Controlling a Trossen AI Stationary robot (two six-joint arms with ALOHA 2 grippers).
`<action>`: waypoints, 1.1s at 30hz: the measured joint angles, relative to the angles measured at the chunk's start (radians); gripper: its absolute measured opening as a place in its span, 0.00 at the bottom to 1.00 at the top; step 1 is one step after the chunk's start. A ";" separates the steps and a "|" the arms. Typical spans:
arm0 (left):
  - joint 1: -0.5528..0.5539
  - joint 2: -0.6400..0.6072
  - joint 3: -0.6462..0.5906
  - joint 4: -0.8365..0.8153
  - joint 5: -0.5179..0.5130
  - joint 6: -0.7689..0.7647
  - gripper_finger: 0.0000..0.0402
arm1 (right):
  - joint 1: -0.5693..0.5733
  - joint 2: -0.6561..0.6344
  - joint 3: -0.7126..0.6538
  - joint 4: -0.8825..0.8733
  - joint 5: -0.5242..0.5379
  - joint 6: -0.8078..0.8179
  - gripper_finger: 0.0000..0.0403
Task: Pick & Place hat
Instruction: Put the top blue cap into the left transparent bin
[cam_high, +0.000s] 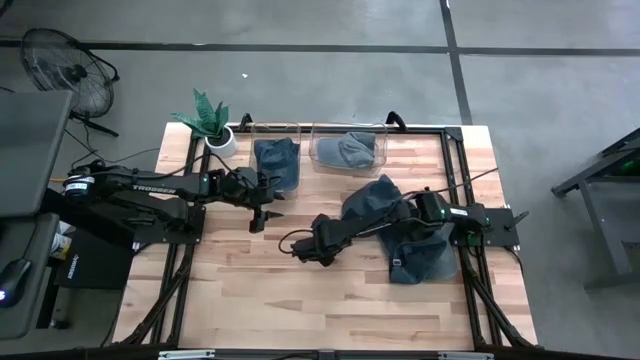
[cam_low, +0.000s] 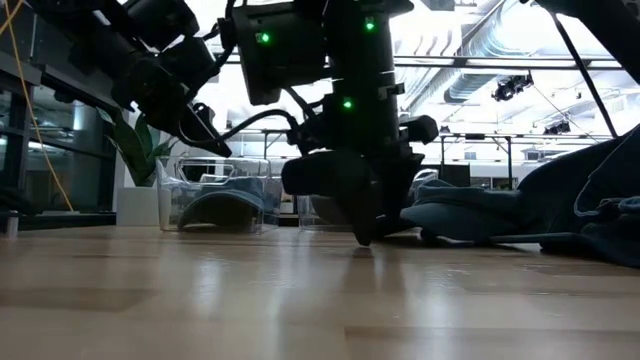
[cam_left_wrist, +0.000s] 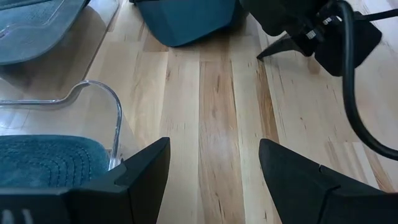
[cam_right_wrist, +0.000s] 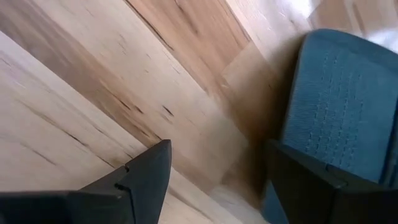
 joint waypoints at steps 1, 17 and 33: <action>0.000 0.000 0.000 0.000 0.000 0.001 0.60 | 0.000 0.000 0.000 -0.005 -0.001 -0.005 0.63; 0.000 0.000 0.000 0.000 0.000 0.001 0.60 | 0.002 0.000 0.099 -0.039 0.051 -0.102 0.63; 0.000 0.000 0.000 0.000 0.000 0.000 0.60 | 0.001 0.022 0.096 -0.125 0.088 -0.185 0.62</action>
